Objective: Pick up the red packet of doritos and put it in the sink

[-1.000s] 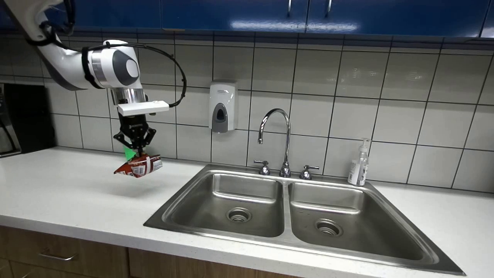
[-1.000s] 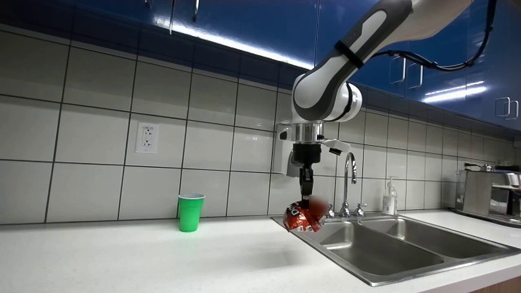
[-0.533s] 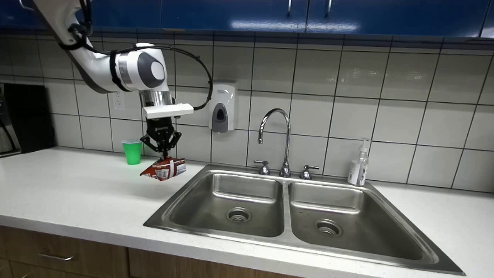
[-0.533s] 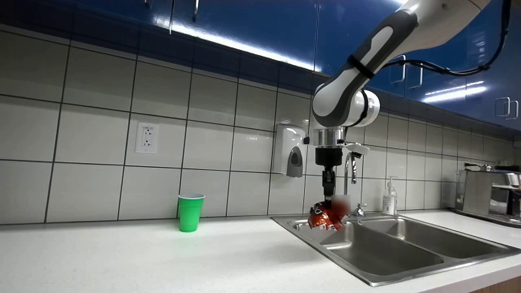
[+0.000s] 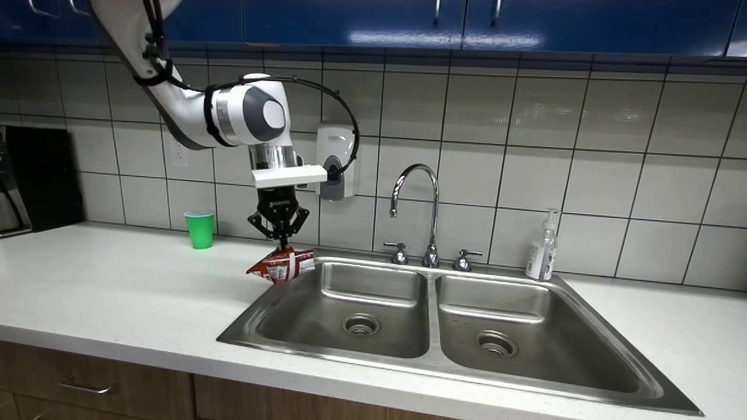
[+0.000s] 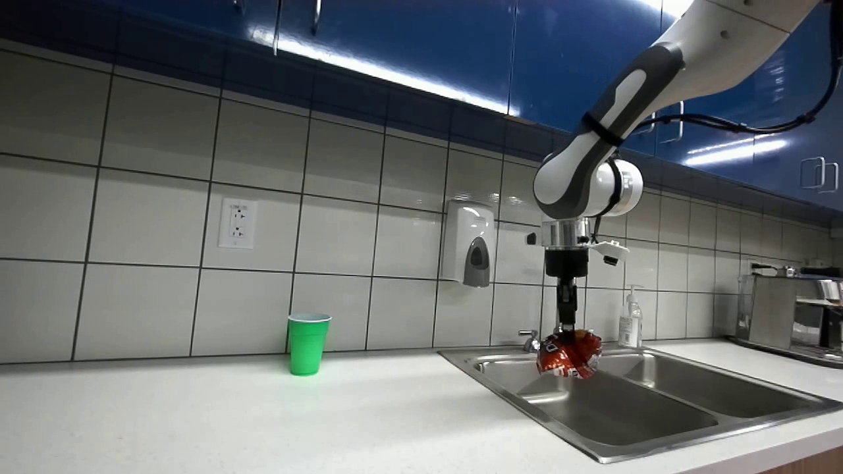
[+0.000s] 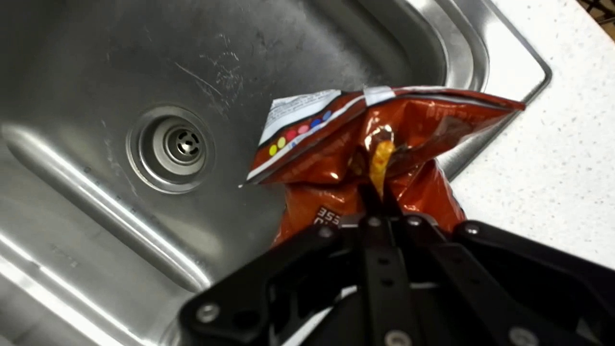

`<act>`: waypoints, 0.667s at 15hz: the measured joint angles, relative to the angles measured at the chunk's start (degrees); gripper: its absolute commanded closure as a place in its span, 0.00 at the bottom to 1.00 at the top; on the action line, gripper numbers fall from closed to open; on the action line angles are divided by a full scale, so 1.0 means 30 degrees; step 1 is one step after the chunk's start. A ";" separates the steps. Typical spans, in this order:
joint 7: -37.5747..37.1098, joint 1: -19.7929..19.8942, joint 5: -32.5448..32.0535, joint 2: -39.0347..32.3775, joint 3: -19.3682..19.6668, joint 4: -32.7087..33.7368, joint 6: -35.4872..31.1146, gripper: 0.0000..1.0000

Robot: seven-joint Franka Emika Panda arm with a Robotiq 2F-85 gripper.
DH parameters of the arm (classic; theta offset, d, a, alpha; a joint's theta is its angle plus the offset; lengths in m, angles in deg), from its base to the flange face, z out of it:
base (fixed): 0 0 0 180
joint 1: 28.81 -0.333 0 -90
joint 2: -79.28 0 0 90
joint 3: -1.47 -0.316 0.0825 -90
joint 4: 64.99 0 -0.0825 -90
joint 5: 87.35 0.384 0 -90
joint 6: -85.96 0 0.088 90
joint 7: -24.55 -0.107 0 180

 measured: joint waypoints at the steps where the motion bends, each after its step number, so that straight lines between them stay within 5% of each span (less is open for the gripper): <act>1: 0.0000 0.0177 0.0000 -0.0184 0.0179 0.0045 -0.0106 1.00; 10: 0.0013 0.1547 0.0131 -0.3788 0.0658 0.2113 -0.1274 1.00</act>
